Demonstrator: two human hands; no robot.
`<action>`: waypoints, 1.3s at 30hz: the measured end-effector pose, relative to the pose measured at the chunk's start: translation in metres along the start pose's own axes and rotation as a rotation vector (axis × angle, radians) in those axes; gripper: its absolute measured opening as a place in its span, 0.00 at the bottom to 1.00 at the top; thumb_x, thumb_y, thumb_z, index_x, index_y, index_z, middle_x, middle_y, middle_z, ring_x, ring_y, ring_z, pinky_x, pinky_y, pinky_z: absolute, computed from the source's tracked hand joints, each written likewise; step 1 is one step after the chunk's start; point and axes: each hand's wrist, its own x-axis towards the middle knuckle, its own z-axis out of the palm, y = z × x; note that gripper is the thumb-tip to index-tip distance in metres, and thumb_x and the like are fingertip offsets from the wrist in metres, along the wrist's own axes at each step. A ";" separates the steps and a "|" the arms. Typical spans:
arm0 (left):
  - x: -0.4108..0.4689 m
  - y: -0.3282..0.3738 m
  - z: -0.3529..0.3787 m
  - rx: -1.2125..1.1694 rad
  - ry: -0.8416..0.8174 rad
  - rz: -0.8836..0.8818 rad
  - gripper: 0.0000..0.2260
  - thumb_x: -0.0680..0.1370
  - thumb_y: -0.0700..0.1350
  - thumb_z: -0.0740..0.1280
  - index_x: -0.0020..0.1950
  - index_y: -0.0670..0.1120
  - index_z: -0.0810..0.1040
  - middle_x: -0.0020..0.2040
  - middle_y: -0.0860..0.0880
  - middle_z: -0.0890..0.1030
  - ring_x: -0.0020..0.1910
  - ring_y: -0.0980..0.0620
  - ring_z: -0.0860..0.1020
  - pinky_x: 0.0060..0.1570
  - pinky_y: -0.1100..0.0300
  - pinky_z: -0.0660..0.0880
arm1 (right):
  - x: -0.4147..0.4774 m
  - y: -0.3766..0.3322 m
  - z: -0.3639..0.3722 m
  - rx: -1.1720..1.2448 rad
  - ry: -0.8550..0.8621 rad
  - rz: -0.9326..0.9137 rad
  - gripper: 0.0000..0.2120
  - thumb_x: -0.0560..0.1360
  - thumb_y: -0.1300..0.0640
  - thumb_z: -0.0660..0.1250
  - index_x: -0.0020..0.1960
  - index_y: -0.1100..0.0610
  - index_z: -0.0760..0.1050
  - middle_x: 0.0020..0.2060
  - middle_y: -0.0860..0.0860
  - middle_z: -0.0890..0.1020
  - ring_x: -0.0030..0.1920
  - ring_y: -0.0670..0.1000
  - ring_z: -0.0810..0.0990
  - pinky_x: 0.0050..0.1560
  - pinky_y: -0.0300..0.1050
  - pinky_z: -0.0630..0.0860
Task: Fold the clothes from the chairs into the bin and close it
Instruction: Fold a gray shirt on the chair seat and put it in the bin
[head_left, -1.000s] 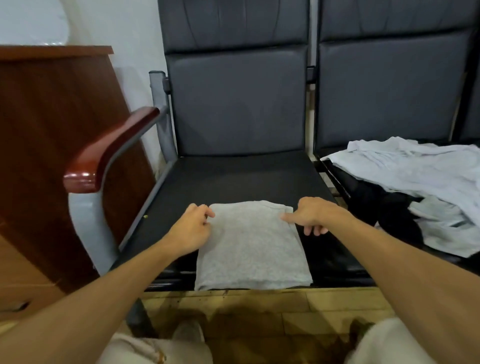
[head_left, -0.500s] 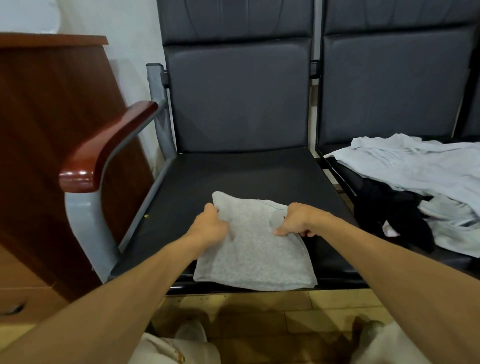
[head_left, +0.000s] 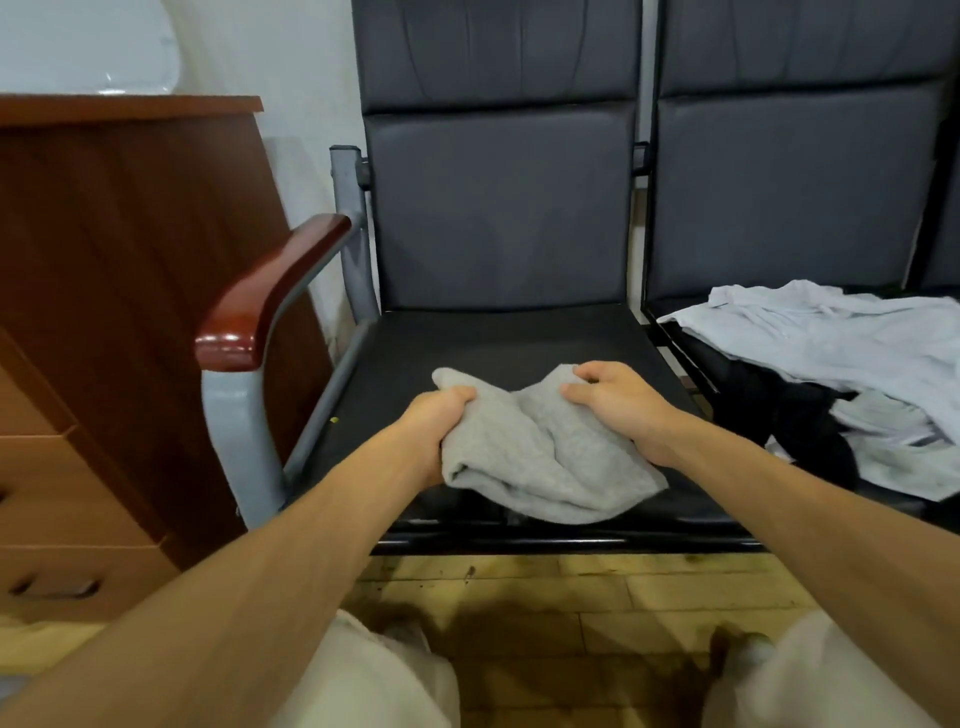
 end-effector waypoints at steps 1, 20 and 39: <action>-0.008 0.004 -0.004 -0.023 0.001 0.049 0.10 0.81 0.49 0.62 0.57 0.43 0.74 0.46 0.41 0.79 0.42 0.44 0.79 0.36 0.55 0.75 | -0.005 -0.006 0.000 0.047 0.014 -0.028 0.06 0.78 0.57 0.64 0.51 0.56 0.79 0.51 0.50 0.82 0.49 0.51 0.81 0.49 0.46 0.78; -0.202 -0.084 -0.288 -0.100 0.536 0.529 0.16 0.80 0.54 0.62 0.67 0.54 0.69 0.56 0.54 0.77 0.54 0.53 0.78 0.55 0.51 0.77 | -0.129 -0.198 0.242 -0.176 -0.570 -0.479 0.22 0.78 0.62 0.65 0.70 0.51 0.66 0.60 0.46 0.72 0.60 0.47 0.71 0.62 0.45 0.68; -0.179 -0.365 -0.330 -0.437 0.656 -0.107 0.18 0.81 0.46 0.63 0.67 0.51 0.60 0.62 0.51 0.73 0.60 0.48 0.75 0.53 0.47 0.76 | -0.145 -0.033 0.455 -0.680 -0.906 -0.557 0.24 0.80 0.64 0.60 0.74 0.52 0.61 0.68 0.55 0.72 0.65 0.57 0.72 0.66 0.53 0.70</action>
